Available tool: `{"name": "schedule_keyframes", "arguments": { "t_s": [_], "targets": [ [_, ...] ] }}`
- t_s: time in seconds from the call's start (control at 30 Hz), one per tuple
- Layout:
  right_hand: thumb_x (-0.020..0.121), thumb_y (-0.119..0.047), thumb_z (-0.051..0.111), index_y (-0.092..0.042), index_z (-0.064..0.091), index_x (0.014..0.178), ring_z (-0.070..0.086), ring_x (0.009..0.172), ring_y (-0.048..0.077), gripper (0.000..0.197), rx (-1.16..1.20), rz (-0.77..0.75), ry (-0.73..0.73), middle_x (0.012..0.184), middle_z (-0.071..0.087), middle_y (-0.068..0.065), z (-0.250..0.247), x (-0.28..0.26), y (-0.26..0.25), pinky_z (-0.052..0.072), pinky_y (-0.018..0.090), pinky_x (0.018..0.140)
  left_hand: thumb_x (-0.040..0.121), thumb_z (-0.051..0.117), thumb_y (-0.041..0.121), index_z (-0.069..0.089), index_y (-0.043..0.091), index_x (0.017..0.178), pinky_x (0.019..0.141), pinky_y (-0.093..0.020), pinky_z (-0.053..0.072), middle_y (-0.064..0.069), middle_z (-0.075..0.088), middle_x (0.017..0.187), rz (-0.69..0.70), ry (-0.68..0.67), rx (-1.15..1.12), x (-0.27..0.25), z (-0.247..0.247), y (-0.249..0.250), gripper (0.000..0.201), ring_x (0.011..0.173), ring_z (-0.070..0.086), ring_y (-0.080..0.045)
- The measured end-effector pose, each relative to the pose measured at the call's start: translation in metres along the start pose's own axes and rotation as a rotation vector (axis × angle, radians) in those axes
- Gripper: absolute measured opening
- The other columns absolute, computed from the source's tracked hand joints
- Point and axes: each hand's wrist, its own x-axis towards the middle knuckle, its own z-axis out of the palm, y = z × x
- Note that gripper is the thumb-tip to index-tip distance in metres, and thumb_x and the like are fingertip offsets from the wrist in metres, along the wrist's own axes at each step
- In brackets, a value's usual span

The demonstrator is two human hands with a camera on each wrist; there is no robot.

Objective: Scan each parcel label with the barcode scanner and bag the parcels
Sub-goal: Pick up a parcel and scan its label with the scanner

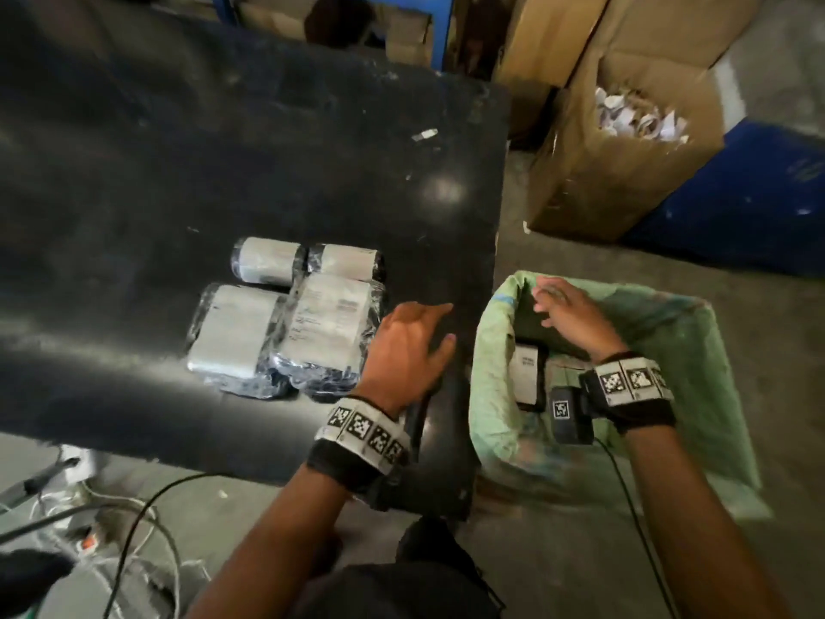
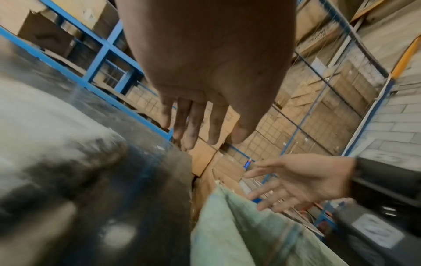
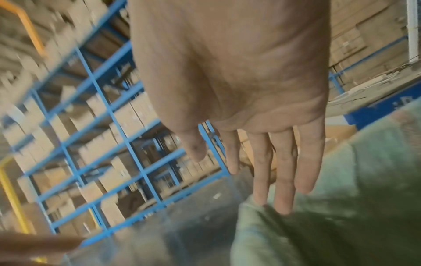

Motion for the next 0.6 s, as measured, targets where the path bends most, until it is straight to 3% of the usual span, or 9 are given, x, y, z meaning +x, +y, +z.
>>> {"name": "schedule_keyframes", "arguments": {
  "t_s": [0.07,0.13,0.23,0.3,0.4,0.5,0.6],
  "targets": [
    [0.086,-0.055,0.055,-0.035,0.062,0.115,0.066,0.105,0.026,0.036,0.099,-0.044,0.047,0.110,0.070,0.008,0.025,-0.036,-0.026,0.051,0.050,0.097,0.087,0.037,0.055,0.052,0.020,0.145,0.108,-0.043,0.043,-0.014,0.060,0.133,-0.055,0.017,0.025,-0.011,-0.028,-0.044,0.070,0.128,0.052,-0.033],
    [0.089,-0.050,0.058,-0.031,0.061,0.122,0.066,0.107,0.023,0.038,0.148,-0.030,0.034,0.114,0.069,0.006,0.059,-0.060,-0.040,0.051,0.048,0.099,0.087,0.041,0.060,0.046,0.021,0.149,0.113,-0.047,0.039,-0.018,0.055,0.141,-0.110,0.070,0.054,-0.023,-0.050,-0.089,0.074,0.135,0.046,-0.037],
    [0.090,-0.051,0.058,-0.027,0.057,0.129,0.066,0.105,0.024,0.045,0.096,0.070,0.044,0.113,0.069,0.008,0.114,-0.081,-0.041,0.050,0.046,0.100,0.085,0.054,0.064,0.032,0.027,0.156,0.117,-0.054,0.034,-0.021,0.043,0.153,-0.177,0.071,0.055,-0.037,-0.069,-0.145,0.083,0.144,0.035,-0.041],
    [0.091,-0.053,0.055,-0.025,0.050,0.138,0.063,0.111,0.025,0.055,-0.036,0.163,0.009,0.117,0.065,0.007,0.147,-0.091,-0.034,0.045,0.040,0.105,0.079,0.046,0.075,0.023,0.033,0.159,0.119,-0.054,0.032,-0.021,0.036,0.158,-0.206,0.043,0.030,-0.044,-0.074,-0.171,0.093,0.148,0.028,-0.041],
    [0.094,-0.051,0.052,-0.018,0.034,0.150,0.046,0.137,0.030,0.067,-0.164,0.263,-0.042,0.149,0.047,0.012,0.184,-0.104,-0.022,0.033,0.034,0.112,0.071,0.034,0.086,0.014,0.037,0.160,0.123,-0.053,0.022,-0.016,0.021,0.166,-0.255,-0.003,-0.025,-0.050,-0.072,-0.193,0.103,0.155,0.013,-0.034],
    [0.093,-0.058,0.047,-0.026,0.019,0.155,0.046,0.137,0.034,0.076,-0.149,0.316,-0.069,0.153,0.042,0.013,0.209,-0.107,-0.007,0.033,0.039,0.114,0.069,0.035,0.090,0.005,0.043,0.159,0.126,-0.051,0.011,-0.007,0.011,0.170,-0.285,-0.054,-0.123,-0.050,-0.066,-0.203,0.106,0.157,-0.001,-0.029],
    [0.093,-0.058,0.046,-0.034,0.010,0.156,0.053,0.129,0.038,0.077,-0.078,0.324,-0.037,0.150,0.045,0.015,0.223,-0.105,0.004,0.039,0.040,0.109,0.068,0.044,0.092,-0.002,0.054,0.155,0.126,-0.054,0.009,0.001,0.007,0.170,-0.247,-0.097,-0.234,-0.050,-0.057,-0.203,0.105,0.156,-0.007,-0.029]
  ]
}}
